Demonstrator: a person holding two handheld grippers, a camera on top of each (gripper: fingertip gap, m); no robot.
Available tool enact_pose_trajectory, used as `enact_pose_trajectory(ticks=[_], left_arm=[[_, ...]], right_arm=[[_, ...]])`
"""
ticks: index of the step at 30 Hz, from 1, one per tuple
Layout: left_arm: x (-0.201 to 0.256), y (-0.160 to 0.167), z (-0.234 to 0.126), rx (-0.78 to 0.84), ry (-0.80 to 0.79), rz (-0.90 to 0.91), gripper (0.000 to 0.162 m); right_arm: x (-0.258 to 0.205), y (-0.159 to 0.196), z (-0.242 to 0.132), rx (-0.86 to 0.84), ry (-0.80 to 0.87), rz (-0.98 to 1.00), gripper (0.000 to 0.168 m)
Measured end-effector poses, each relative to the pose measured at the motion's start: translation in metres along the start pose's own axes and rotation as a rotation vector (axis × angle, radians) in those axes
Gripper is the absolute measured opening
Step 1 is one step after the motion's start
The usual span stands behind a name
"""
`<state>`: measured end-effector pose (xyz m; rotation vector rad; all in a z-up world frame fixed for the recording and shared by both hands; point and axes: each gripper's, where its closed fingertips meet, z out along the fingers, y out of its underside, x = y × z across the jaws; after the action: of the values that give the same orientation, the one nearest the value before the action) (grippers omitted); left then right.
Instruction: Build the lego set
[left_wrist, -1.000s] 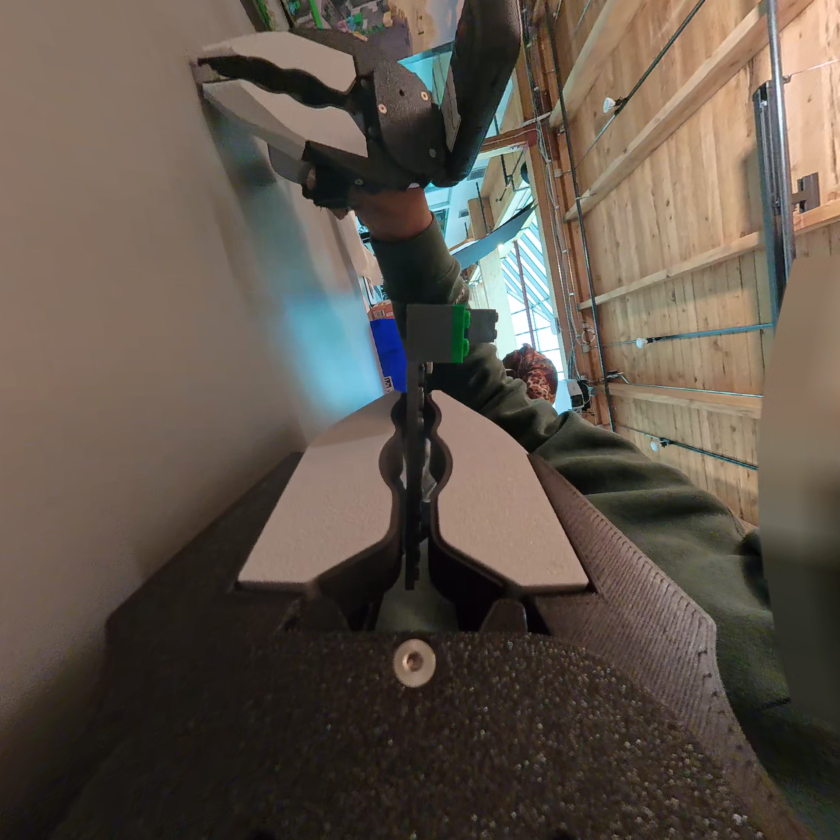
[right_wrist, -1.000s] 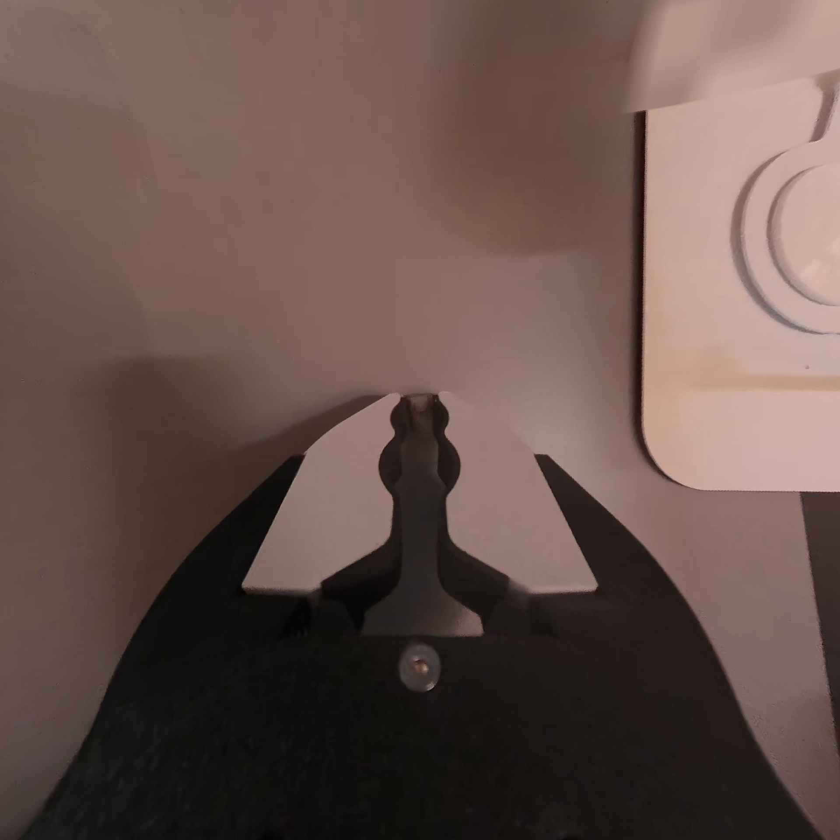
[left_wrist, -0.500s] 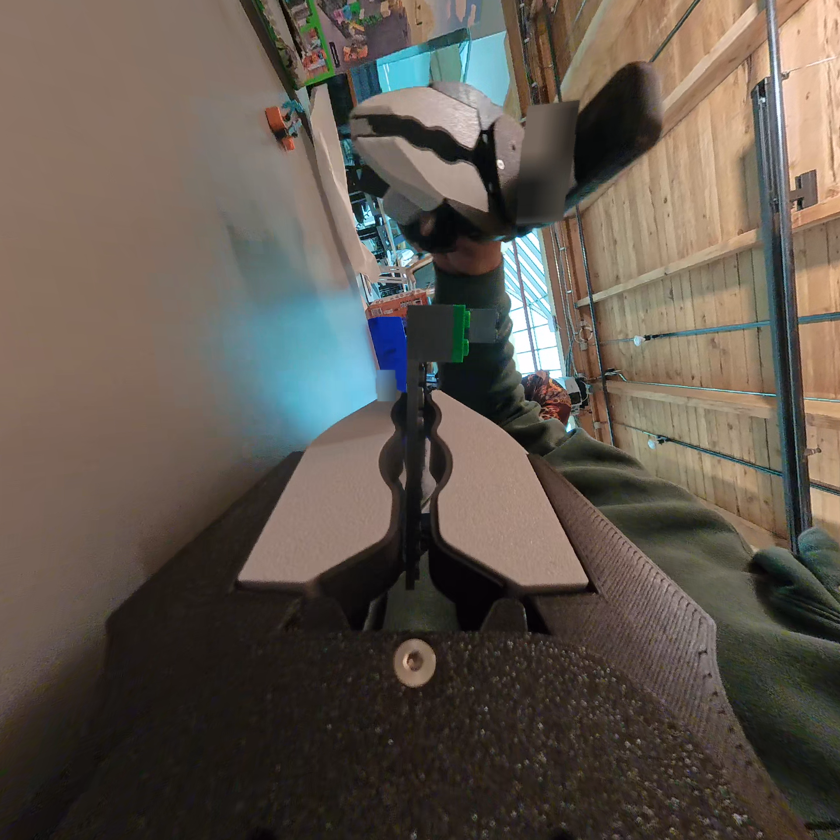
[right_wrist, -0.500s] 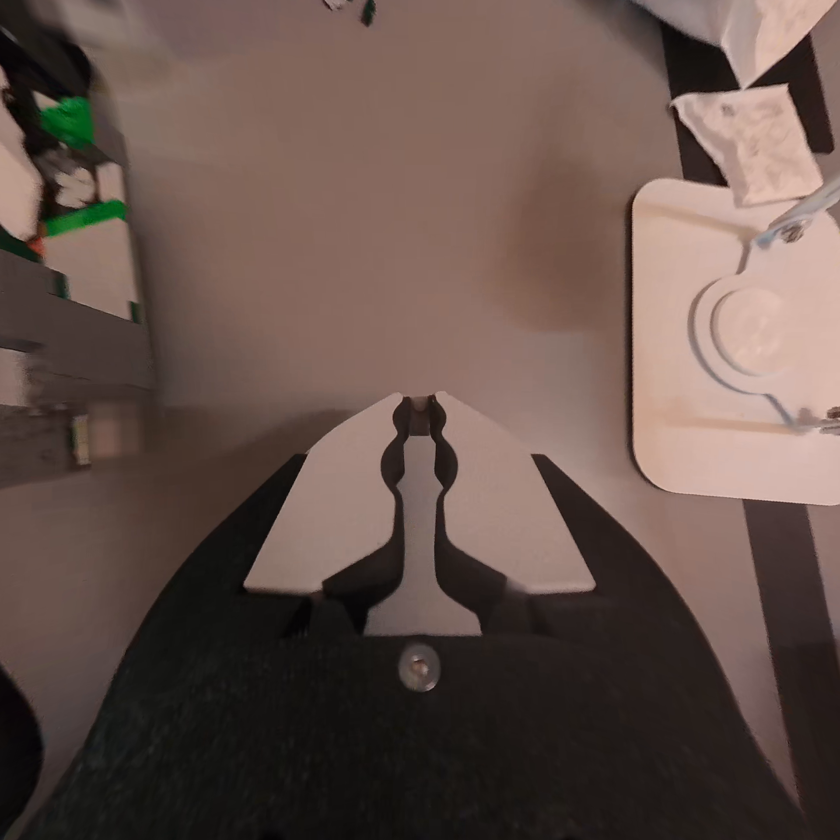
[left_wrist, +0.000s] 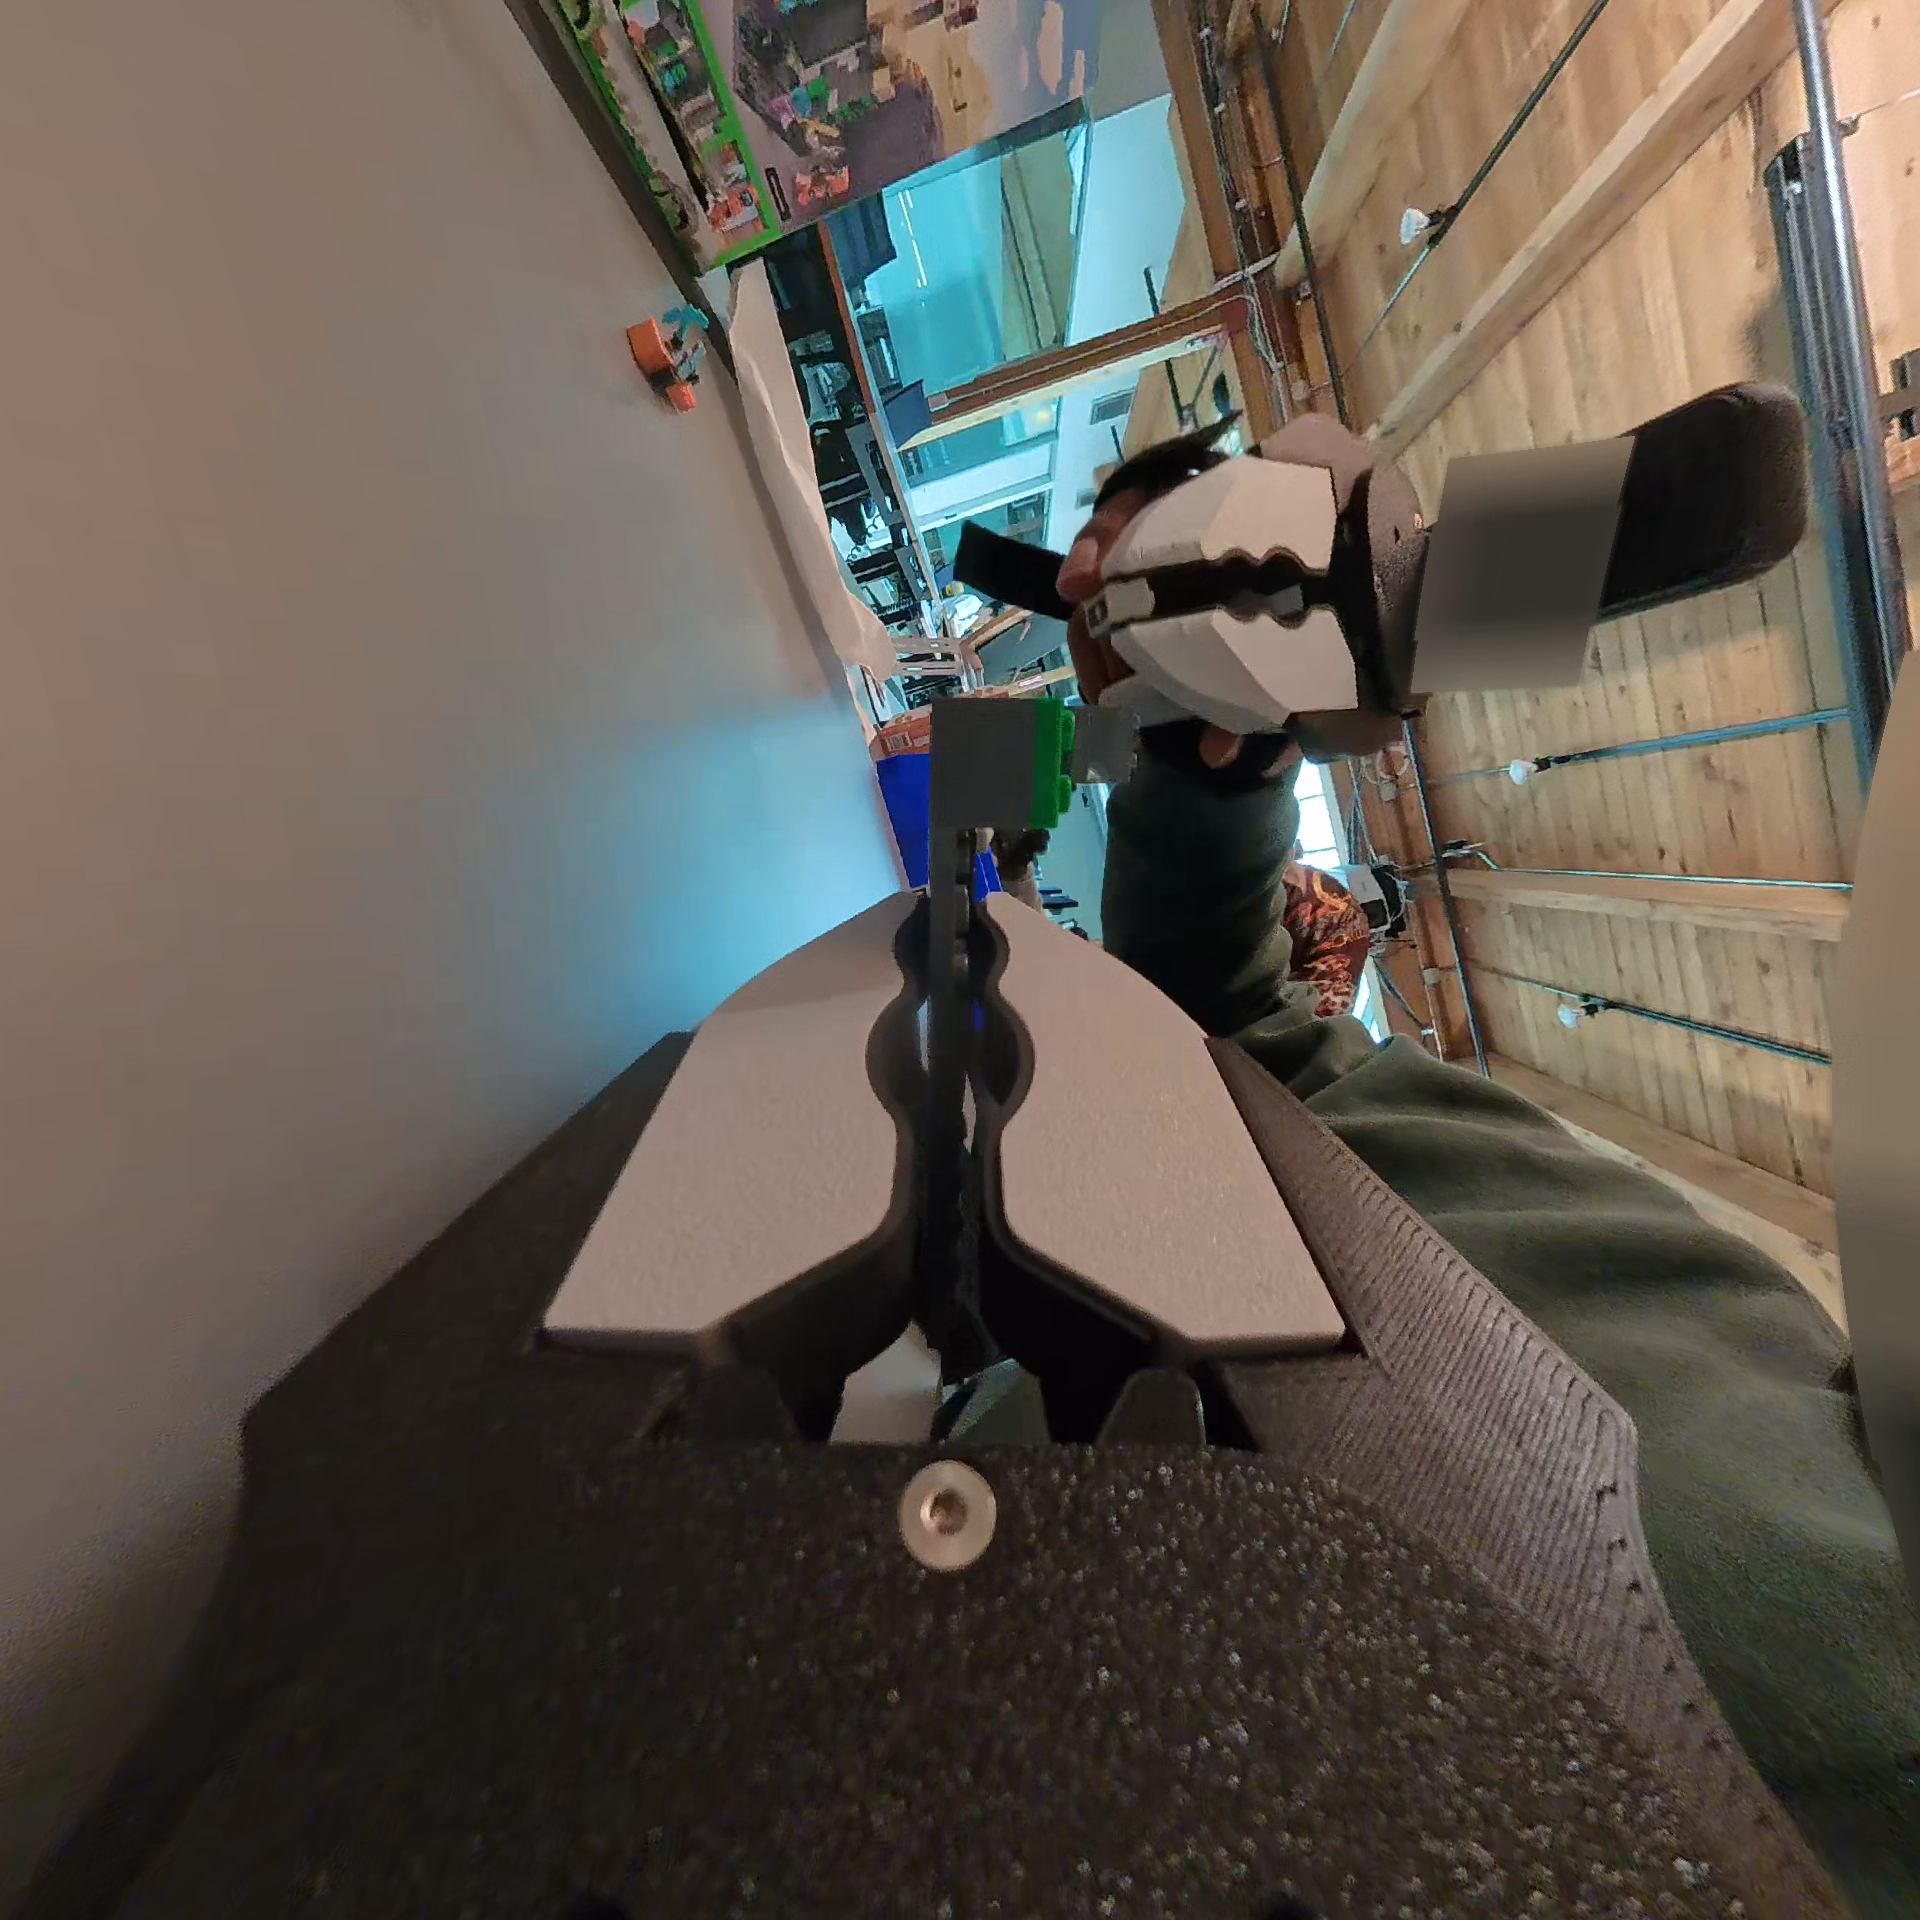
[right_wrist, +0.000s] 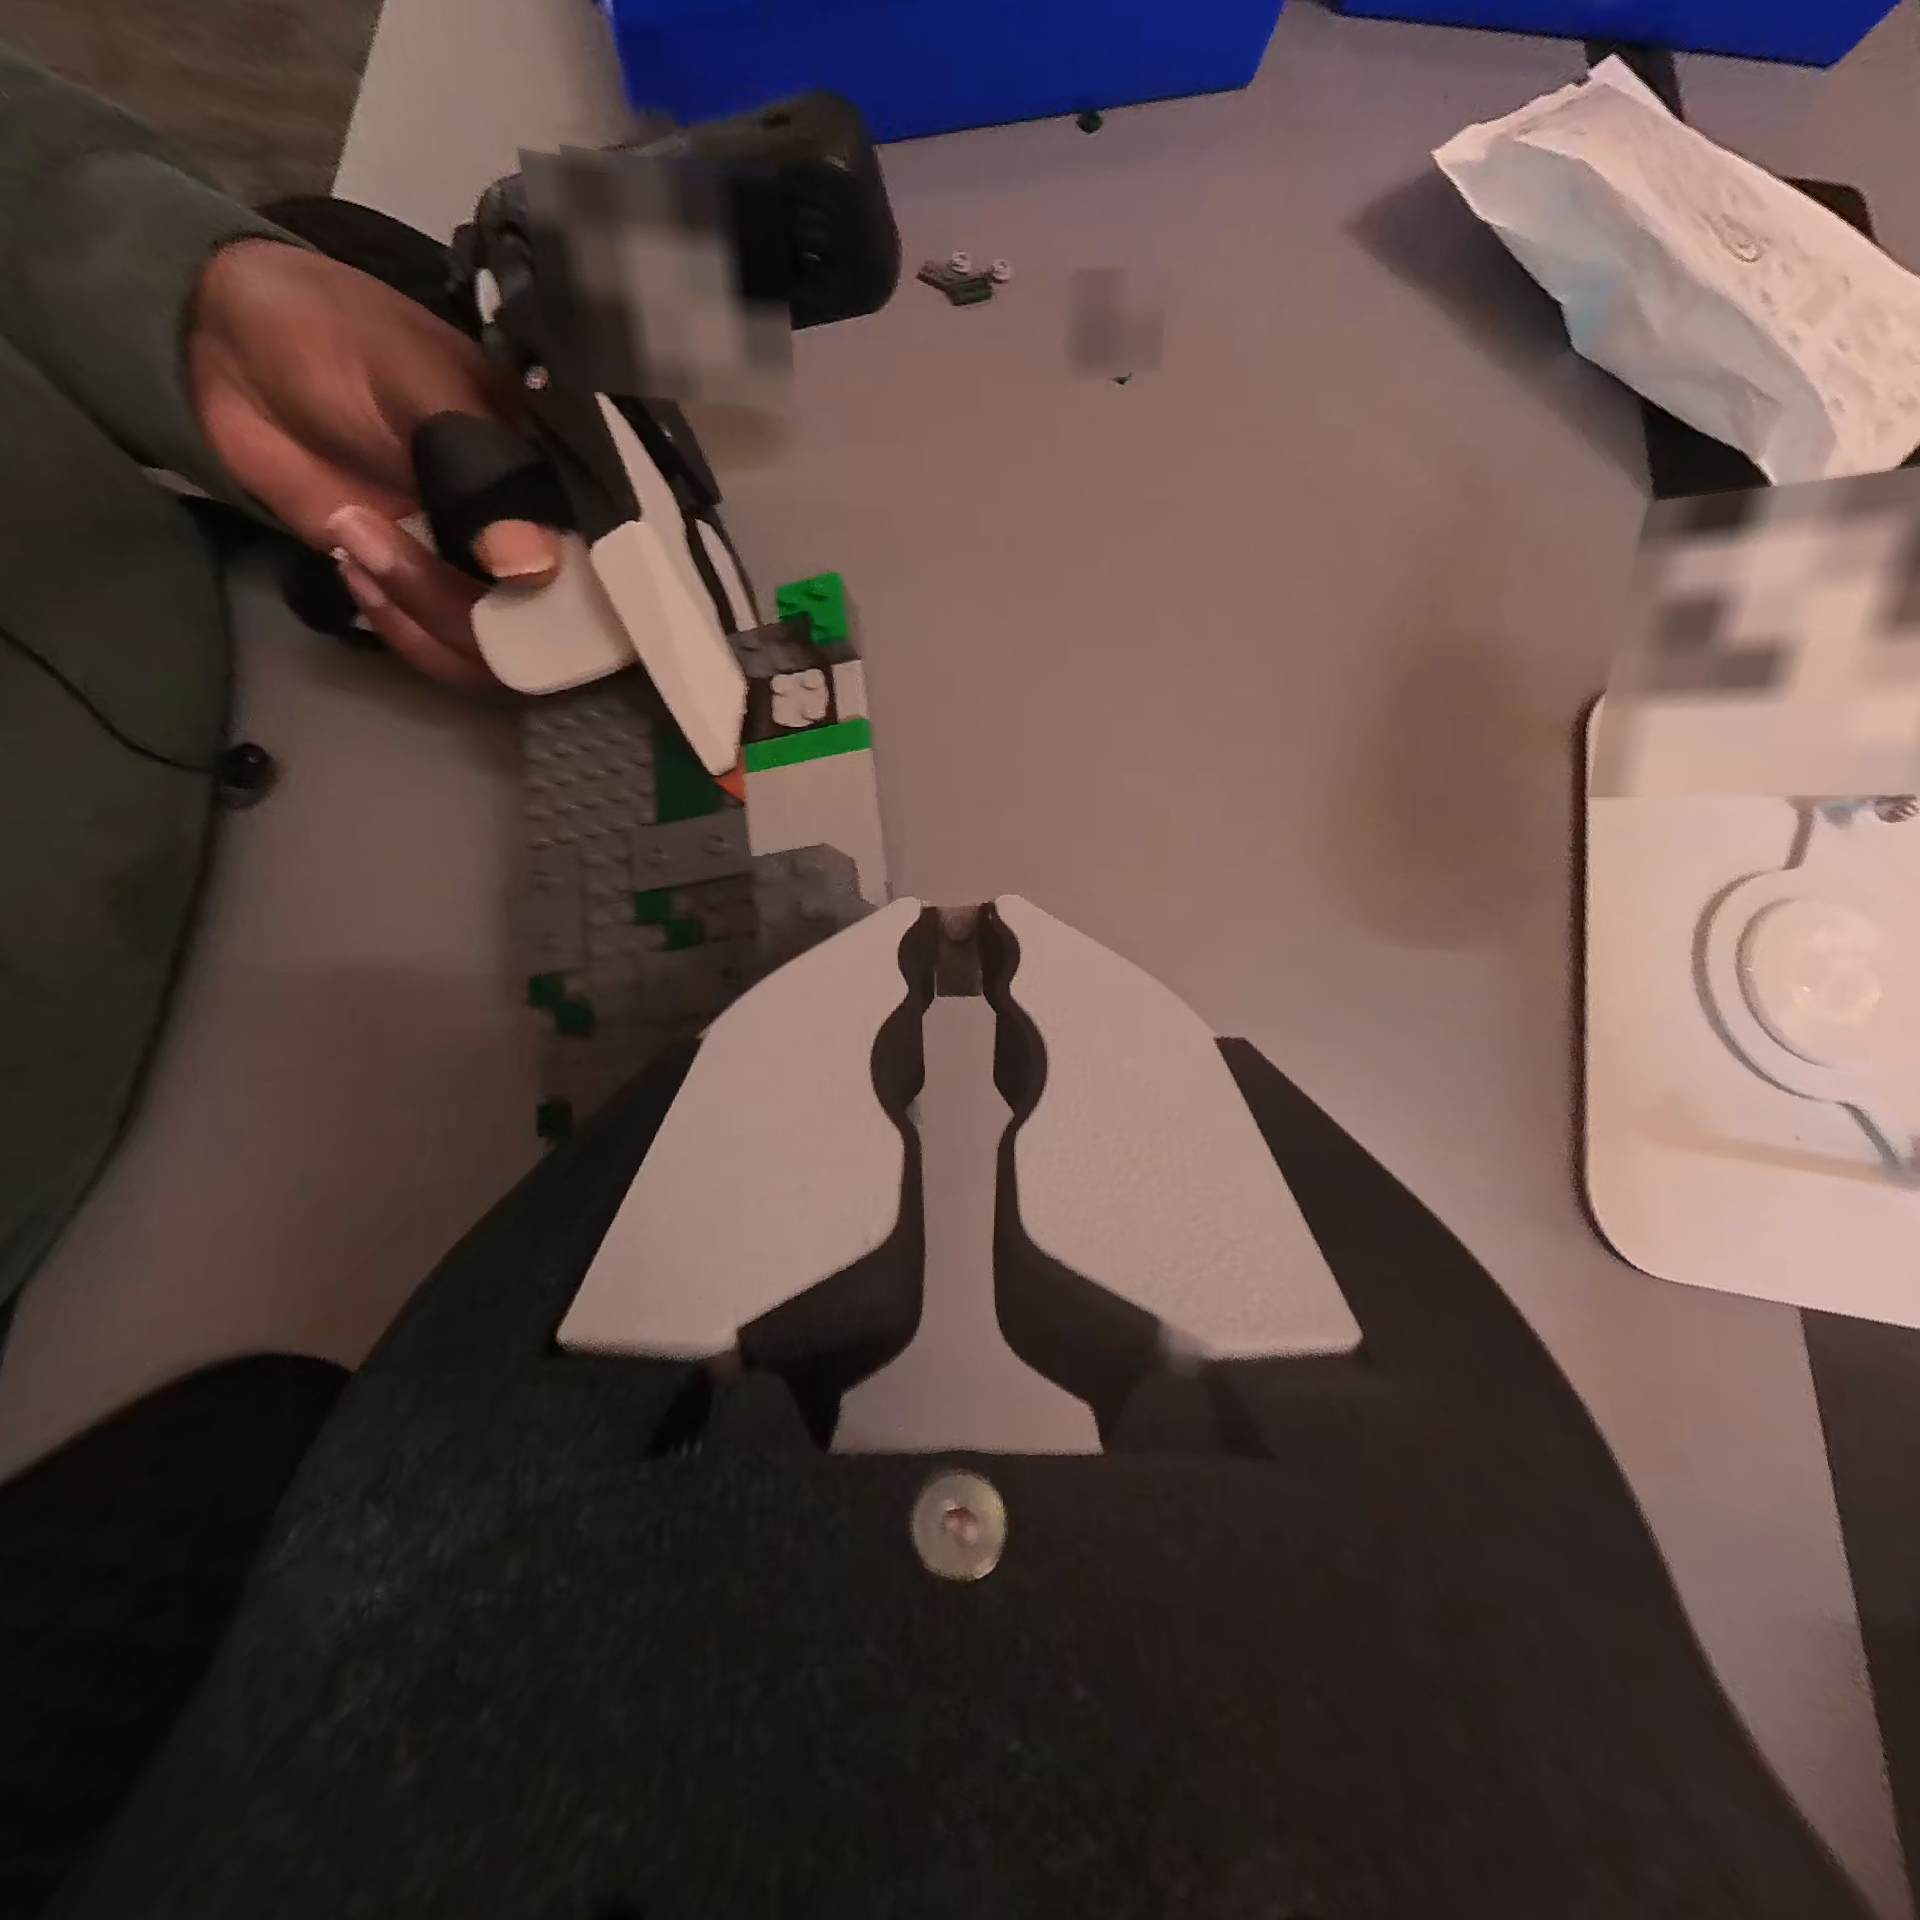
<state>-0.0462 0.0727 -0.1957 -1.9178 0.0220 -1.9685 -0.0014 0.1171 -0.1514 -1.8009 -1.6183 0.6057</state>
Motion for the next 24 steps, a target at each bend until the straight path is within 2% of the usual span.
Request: enact_pose_trajectory(ticks=[1, 24], left_arm=[[0.001, -0.001, 0.000, 0.001, 0.000, 0.011, 0.006], [0.006, -0.001, -0.006, 0.024, 0.063, -0.011, 0.006]], right_arm=[[-0.003, -0.001, 0.000, -0.003, -0.008, -0.004, 0.008], [-0.030, -0.004, -0.003, -0.038, -0.104, -0.032, 0.011]])
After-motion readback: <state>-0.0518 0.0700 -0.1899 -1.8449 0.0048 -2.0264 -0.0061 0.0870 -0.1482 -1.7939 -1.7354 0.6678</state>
